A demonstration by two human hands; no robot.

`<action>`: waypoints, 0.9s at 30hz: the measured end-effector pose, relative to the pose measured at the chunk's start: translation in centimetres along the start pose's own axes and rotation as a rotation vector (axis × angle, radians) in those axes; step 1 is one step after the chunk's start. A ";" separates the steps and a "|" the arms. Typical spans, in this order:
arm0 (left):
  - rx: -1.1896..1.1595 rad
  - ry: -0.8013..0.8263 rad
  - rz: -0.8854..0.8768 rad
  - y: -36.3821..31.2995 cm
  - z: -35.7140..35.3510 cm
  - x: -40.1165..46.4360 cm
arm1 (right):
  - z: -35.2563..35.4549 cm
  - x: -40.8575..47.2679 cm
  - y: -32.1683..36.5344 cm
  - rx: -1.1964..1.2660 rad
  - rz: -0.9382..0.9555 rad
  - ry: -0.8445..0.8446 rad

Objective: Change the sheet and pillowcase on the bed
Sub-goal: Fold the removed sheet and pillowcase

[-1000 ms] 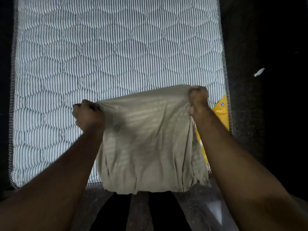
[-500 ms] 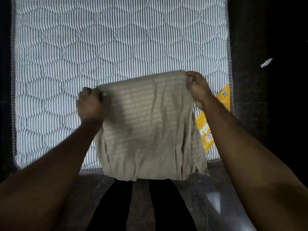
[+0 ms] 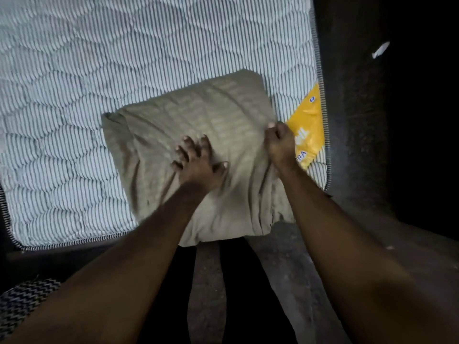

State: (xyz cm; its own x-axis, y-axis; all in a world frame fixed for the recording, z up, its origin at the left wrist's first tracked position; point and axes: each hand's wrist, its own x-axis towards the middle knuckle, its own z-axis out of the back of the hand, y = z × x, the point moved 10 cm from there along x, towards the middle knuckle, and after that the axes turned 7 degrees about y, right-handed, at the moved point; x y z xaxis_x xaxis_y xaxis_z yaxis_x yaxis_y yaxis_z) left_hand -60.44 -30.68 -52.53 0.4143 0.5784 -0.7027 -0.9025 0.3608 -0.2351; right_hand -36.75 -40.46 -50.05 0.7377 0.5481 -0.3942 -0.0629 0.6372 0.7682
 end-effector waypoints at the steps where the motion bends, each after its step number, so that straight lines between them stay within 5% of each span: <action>1: -0.029 0.016 0.047 -0.4 -0.5 0.0 | -0.9 -0.8 -1.9 -0.010 -0.083 0.106; 5: -0.018 0.001 -0.054 -5.1 -1.2 -0.6 | -2.4 -6.4 -8.1 -0.237 -0.197 0.374; 8: 0.183 -0.003 -0.327 -10.8 -3.5 -2.7 | -0.8 -10.9 -9.0 -0.254 -0.213 0.228; 11: 0.233 0.061 -0.371 -11.8 -6.9 -3.8 | -0.7 -13.6 -9.1 -0.244 -0.235 0.064; 18: 0.288 -0.025 -0.471 -11.4 -7.8 -6.2 | 1.2 -15.4 -10.5 -0.083 -0.186 0.001; 22: 0.417 -0.164 -0.891 -16.5 -6.4 -10.3 | 2.8 -15.2 -8.5 0.179 0.038 0.072; 27: 0.652 0.052 -1.030 -19.5 -6.9 -10.6 | 2.4 -17.3 -11.8 0.185 -0.007 0.202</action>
State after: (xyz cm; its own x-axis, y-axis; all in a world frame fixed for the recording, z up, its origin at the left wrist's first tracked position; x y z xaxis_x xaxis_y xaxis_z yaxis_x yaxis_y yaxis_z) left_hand -48.01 -48.86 -45.12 0.8822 -0.2196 -0.4165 0.0797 0.9415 -0.3274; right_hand -47.20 -58.73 -51.06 0.5871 0.6531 -0.4782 0.0794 0.5415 0.8370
